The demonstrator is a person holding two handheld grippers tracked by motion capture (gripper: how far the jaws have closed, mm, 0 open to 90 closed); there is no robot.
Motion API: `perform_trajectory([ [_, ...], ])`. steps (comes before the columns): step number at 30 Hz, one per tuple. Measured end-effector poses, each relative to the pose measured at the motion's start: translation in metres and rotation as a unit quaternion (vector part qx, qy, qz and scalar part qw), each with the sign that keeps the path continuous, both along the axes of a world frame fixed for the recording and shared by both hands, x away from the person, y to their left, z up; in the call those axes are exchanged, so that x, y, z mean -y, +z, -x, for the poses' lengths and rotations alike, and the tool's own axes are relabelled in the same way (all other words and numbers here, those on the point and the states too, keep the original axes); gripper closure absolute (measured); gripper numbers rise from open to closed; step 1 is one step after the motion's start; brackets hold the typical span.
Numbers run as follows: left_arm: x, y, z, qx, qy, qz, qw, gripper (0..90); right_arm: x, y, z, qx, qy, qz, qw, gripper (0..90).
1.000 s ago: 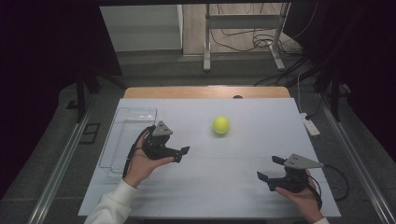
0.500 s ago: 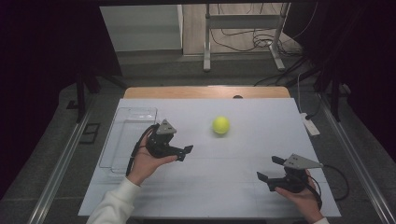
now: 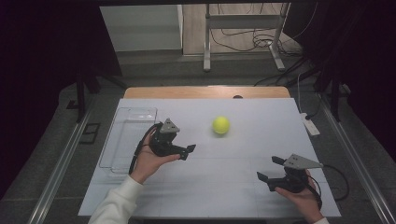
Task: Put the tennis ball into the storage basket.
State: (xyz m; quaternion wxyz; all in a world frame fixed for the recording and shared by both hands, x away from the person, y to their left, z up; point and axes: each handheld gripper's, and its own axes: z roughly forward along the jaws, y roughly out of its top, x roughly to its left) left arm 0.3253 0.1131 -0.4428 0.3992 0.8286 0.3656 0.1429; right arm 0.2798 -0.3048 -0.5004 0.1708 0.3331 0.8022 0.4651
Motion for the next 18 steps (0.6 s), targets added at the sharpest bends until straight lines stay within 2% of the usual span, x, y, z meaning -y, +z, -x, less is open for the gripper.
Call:
perform_trajectory([
  [18, 0.014, -0.005, -0.009, -0.008, -0.01, -0.006, 0.9999, 8.6, 0.001, 0.0, 0.0, 0.002, 0.002, 0.001, 1.0, 12.0],
])
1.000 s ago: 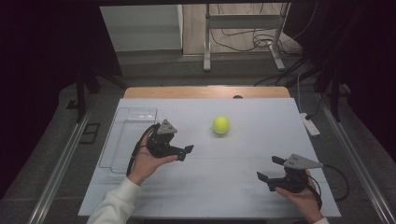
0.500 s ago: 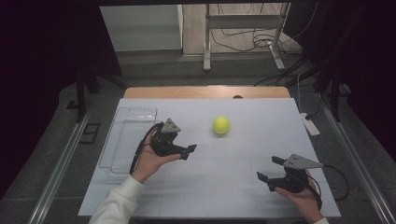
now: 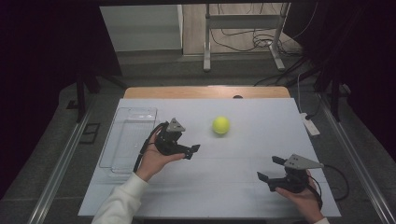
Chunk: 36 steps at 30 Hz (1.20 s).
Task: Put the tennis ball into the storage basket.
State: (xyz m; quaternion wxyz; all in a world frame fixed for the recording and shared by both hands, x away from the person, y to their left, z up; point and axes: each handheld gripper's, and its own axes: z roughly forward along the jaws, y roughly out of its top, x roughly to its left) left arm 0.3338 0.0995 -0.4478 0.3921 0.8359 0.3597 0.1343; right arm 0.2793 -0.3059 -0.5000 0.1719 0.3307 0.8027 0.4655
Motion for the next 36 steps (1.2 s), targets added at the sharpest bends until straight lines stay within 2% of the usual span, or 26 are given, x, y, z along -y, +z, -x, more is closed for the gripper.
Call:
perform_trajectory([
  [19, 0.013, -0.002, -0.013, -0.002, -0.011, 0.001, 0.9999, 8.7, 0.001, 0.0, 0.0, 0.0, -0.002, 0.001, 1.0, 12.0],
  [36, 0.018, -0.006, -0.022, -0.006, -0.01, -0.005, 0.9999, 8.7, 0.001, -0.001, -0.001, 0.0, -0.004, 0.002, 1.0, 12.0],
])
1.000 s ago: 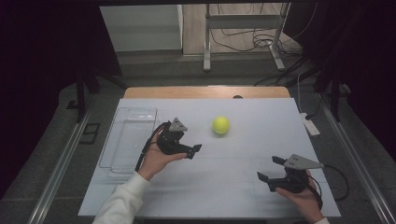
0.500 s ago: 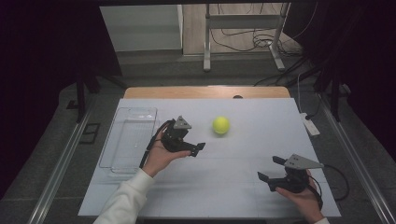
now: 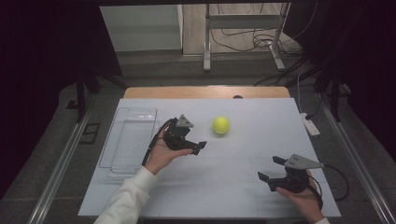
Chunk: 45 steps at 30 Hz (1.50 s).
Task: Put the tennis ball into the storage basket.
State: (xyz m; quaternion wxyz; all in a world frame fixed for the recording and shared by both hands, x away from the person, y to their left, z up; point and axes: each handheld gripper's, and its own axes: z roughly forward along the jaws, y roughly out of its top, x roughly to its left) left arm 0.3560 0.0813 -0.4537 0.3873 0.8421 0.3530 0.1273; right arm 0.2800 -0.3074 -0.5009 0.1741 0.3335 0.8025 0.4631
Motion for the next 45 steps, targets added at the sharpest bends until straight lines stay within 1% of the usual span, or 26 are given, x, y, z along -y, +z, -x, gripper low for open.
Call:
perform_trajectory([
  [5, 0.003, -0.001, -0.005, -0.005, -0.001, 0.003, 1.0, 8.8, 0.0, 0.0, 0.0, 0.0, 0.0, 0.0, 1.0, 12.0],
  [9, 0.007, -0.001, -0.009, -0.006, -0.004, 0.004, 1.0, 8.9, 0.0, 0.0, 0.0, -0.001, -0.001, -0.001, 1.0, 12.0],
  [16, 0.013, 0.0, -0.016, -0.012, -0.011, 0.011, 0.9998, 8.9, 0.001, 0.0, 0.0, -0.002, -0.002, 0.002, 1.0, 12.0],
  [23, 0.017, -0.001, -0.022, -0.015, -0.013, 0.007, 0.9998, 8.9, 0.001, 0.0, 0.0, -0.002, -0.002, 0.001, 1.0, 12.0],
  [25, 0.018, -0.001, -0.024, -0.019, -0.013, 0.009, 0.9997, 9.0, 0.001, 0.0, 0.0, -0.002, -0.002, 0.001, 1.0, 12.0],
  [28, 0.02, 0.0, -0.027, -0.02, -0.013, 0.007, 0.9997, 9.0, 0.001, 0.0, -0.001, -0.002, -0.002, 0.001, 1.0, 12.0],
  [31, 0.021, 0.001, -0.031, -0.024, -0.012, 0.011, 0.9996, 9.0, 0.001, 0.0, -0.001, -0.002, -0.002, 0.0, 1.0, 12.0],
  [45, 0.029, 0.0, -0.044, -0.03, -0.01, -0.002, 0.9995, 9.1, 0.001, -0.001, -0.001, -0.003, -0.002, -0.003, 1.0, 12.0],
])
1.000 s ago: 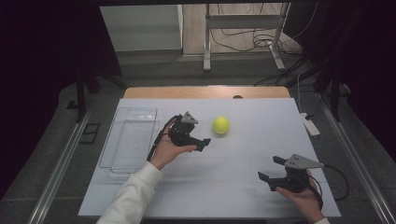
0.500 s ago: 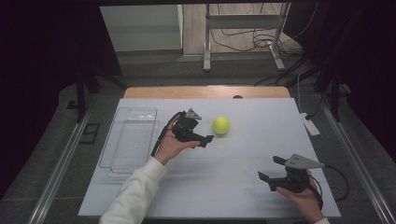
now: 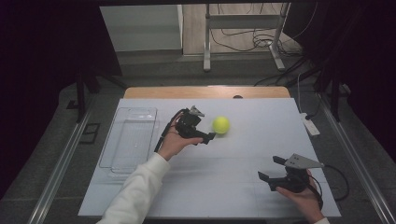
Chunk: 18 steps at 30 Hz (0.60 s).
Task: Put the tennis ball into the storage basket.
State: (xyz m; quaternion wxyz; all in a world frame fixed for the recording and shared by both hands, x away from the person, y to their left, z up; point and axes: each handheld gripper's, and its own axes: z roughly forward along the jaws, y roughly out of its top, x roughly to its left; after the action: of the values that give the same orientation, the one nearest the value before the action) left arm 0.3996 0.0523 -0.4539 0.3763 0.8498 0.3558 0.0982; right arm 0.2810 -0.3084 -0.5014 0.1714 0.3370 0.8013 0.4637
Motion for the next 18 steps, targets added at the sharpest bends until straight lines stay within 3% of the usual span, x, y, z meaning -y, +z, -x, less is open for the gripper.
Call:
perform_trajectory([
  [18, 0.011, 0.001, -0.015, 0.001, 0.001, -0.005, 1.0, 9.3, 0.0, 0.0, 0.0, 0.001, 0.0, 0.0, 1.0, 12.0],
])
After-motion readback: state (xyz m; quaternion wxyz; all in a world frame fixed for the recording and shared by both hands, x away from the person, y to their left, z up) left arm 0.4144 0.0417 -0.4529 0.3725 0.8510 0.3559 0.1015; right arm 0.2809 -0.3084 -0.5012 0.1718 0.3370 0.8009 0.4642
